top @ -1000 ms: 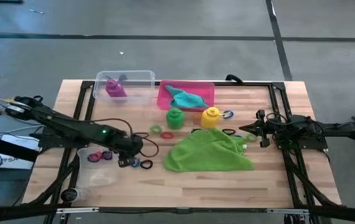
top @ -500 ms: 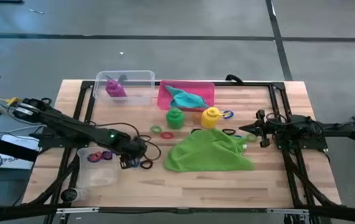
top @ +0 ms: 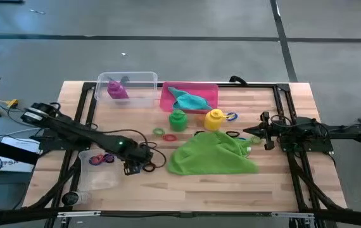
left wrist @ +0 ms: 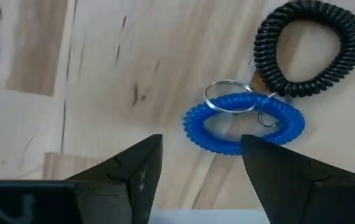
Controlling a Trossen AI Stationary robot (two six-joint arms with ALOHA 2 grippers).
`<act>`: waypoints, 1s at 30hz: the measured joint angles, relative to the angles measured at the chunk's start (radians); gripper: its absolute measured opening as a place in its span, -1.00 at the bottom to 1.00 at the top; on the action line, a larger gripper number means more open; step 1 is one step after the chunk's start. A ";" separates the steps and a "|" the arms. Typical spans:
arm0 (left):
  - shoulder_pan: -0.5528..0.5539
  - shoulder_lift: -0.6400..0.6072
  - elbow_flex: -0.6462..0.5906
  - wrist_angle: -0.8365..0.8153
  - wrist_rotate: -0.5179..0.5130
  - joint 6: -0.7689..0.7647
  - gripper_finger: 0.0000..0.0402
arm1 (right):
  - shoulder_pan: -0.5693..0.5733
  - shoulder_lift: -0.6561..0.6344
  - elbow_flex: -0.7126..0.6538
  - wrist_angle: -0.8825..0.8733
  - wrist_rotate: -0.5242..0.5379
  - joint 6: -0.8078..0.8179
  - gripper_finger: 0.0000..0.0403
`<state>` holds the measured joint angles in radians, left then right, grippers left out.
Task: Pick & Place Sports Items
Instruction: Put the blue spring keychain into the bottom transparent bin
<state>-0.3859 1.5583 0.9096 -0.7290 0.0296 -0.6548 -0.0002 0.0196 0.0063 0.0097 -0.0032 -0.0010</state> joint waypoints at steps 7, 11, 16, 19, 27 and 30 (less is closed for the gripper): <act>0.007 0.047 0.000 0.032 0.000 0.000 -0.23 | 0.000 0.000 0.000 0.000 0.000 0.000 -1.00; 0.011 0.068 0.001 0.044 -0.001 0.000 -0.36 | 0.000 0.000 0.000 0.000 0.000 0.000 -1.00; 0.011 0.072 0.001 0.039 -0.016 0.000 -0.59 | 0.000 0.000 0.000 0.000 0.000 0.000 -1.00; 0.011 0.073 0.001 0.037 -0.028 0.000 -0.78 | 0.000 0.000 0.000 0.000 0.000 0.000 -1.00; 0.030 0.073 0.001 0.046 -0.021 -0.001 -0.95 | 0.000 0.000 0.000 0.000 0.000 0.000 -1.00; 0.043 0.065 -0.001 0.054 -0.001 -0.002 -0.99 | 0.000 0.000 0.000 0.000 0.000 0.000 -1.00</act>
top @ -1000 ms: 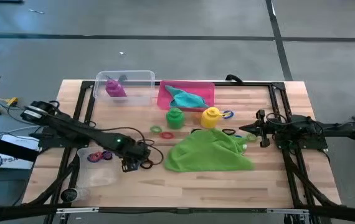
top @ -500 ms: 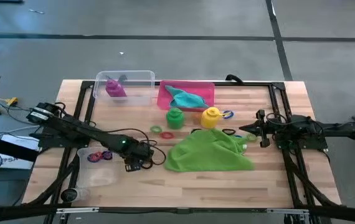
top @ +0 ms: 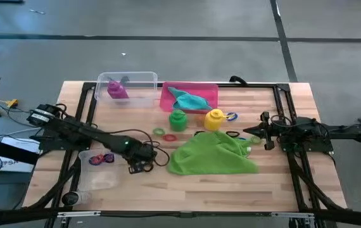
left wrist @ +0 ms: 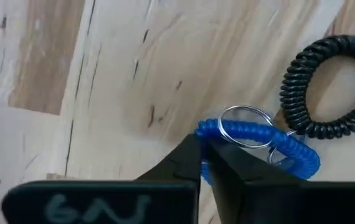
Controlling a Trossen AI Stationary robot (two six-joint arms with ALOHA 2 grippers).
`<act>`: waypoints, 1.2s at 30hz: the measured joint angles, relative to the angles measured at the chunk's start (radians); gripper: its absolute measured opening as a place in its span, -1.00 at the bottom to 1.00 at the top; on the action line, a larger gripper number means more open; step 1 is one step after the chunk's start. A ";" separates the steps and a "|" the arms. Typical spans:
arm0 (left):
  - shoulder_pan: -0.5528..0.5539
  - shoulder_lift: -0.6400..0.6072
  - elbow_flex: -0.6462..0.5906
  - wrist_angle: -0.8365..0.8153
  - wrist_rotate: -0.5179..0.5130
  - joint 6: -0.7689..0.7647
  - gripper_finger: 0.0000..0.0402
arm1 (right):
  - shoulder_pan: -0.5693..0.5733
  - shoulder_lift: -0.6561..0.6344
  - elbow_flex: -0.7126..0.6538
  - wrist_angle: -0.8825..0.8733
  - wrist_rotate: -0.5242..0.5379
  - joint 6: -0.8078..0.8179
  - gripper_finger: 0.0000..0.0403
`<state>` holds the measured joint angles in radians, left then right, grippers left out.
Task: Pick & Place Sports Items
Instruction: Put the blue spring keychain into the bottom transparent bin
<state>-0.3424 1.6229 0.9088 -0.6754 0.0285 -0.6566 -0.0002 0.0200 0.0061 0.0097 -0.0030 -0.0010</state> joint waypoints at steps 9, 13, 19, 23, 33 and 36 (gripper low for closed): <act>0.039 -0.123 0.000 0.018 0.022 0.063 -0.99 | 0.000 0.000 0.000 0.000 0.000 0.000 -1.00; 0.046 -0.196 0.000 0.014 0.022 0.067 -0.99 | 0.000 0.000 0.000 0.000 0.000 0.000 -1.00; 0.045 -0.304 0.000 0.011 0.019 0.070 -1.00 | 0.000 0.000 0.000 0.000 0.000 0.000 -1.00; 0.043 -0.368 0.000 0.009 0.019 0.085 -1.00 | 0.000 0.000 0.000 0.000 0.000 0.000 -1.00; 0.031 -0.508 0.000 0.003 -0.004 0.120 -1.00 | 0.000 0.000 0.000 0.000 0.000 0.000 -1.00; 0.007 -0.550 0.000 0.001 -0.091 0.213 -1.00 | 0.000 0.000 0.000 0.000 0.000 0.000 -1.00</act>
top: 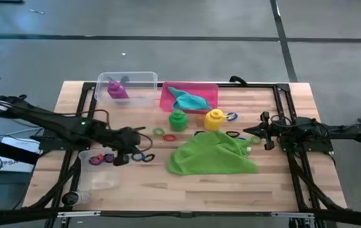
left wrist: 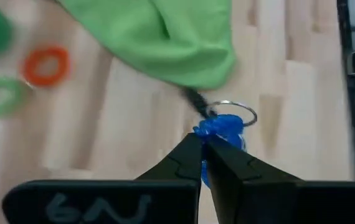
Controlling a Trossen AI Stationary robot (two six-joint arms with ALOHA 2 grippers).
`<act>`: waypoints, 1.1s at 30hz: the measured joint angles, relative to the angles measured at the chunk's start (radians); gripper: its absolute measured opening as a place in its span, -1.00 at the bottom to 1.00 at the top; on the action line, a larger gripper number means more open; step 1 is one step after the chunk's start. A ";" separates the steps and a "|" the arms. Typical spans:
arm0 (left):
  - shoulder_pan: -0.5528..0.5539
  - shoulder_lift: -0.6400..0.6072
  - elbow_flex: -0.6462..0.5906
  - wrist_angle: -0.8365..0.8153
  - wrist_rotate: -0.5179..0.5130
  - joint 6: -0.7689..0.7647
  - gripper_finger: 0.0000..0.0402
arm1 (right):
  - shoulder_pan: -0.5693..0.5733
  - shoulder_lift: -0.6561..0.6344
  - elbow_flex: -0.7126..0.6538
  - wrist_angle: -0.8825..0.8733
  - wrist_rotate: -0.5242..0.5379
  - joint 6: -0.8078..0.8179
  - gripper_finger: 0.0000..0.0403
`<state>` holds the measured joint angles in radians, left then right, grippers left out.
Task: Pick & Place Sports Items
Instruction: Put the blue spring keychain into the bottom transparent bin
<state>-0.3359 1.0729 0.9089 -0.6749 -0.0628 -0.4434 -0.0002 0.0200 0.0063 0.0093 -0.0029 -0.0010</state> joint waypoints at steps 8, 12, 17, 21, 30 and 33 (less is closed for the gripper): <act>0.046 -0.038 0.000 -0.034 0.094 0.116 -1.00 | 0.000 0.000 0.000 0.000 0.000 0.000 -1.00; 0.044 -0.038 0.001 -0.030 0.042 0.056 -1.00 | 0.000 0.000 0.000 0.000 0.000 0.000 -1.00; 0.064 -0.038 0.001 -0.028 0.065 0.115 -1.00 | 0.000 0.000 0.000 0.000 0.000 0.000 -1.00; 0.068 -0.038 0.001 -0.026 0.072 0.095 -1.00 | 0.000 0.000 0.000 0.000 0.000 0.000 -1.00; 0.103 -0.038 0.001 -0.020 0.063 0.087 -1.00 | 0.000 0.000 0.000 0.000 0.000 0.000 -1.00; 0.145 -0.035 0.001 -0.019 0.040 0.058 -1.00 | 0.000 0.000 0.000 0.000 0.000 0.000 -1.00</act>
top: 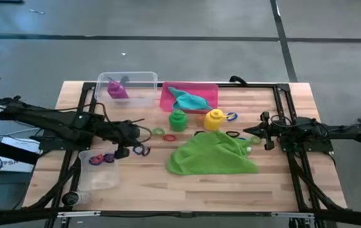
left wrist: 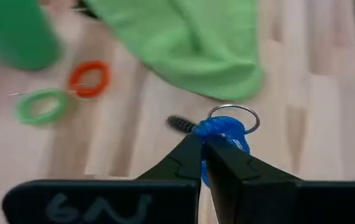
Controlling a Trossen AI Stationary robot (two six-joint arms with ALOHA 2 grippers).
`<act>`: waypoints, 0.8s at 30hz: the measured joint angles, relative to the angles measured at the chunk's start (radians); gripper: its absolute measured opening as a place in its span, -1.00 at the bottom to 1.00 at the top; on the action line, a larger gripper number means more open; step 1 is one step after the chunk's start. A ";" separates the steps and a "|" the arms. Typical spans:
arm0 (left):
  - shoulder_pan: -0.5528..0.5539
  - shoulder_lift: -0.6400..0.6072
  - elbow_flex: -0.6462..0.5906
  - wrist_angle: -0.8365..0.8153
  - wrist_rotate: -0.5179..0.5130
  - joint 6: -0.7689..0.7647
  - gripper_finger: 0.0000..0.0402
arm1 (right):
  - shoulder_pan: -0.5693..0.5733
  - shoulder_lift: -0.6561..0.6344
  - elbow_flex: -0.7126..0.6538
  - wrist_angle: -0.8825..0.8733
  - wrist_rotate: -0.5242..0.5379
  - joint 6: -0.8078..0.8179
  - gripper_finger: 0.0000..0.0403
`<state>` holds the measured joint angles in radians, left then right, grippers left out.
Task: Pick & Place Sports Items
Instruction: Put the blue spring keychain into the bottom transparent bin
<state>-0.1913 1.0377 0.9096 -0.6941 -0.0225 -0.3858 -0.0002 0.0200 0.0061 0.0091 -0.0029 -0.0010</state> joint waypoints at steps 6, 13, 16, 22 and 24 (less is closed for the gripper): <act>0.129 0.007 0.000 0.060 0.074 -0.222 -1.00 | 0.000 0.000 0.000 0.000 0.000 0.000 -1.00; 0.147 0.007 0.000 0.093 0.119 -0.131 -1.00 | 0.000 0.000 0.000 0.000 0.001 0.000 -1.00; 0.147 0.020 0.000 0.085 0.034 -0.192 -1.00 | 0.000 0.000 0.000 0.003 0.028 -0.009 -1.00; 0.160 0.069 0.000 0.126 0.070 -0.293 -1.00 | 0.000 0.000 0.000 0.014 0.088 -0.116 -1.00; 0.150 0.090 0.000 0.128 0.072 -0.294 -1.00 | 0.000 0.000 0.000 0.014 0.087 -0.134 -1.00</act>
<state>-0.0409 1.1279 0.9100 -0.5663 0.0498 -0.6803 -0.0002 0.0196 0.0063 0.0235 0.0842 -0.1347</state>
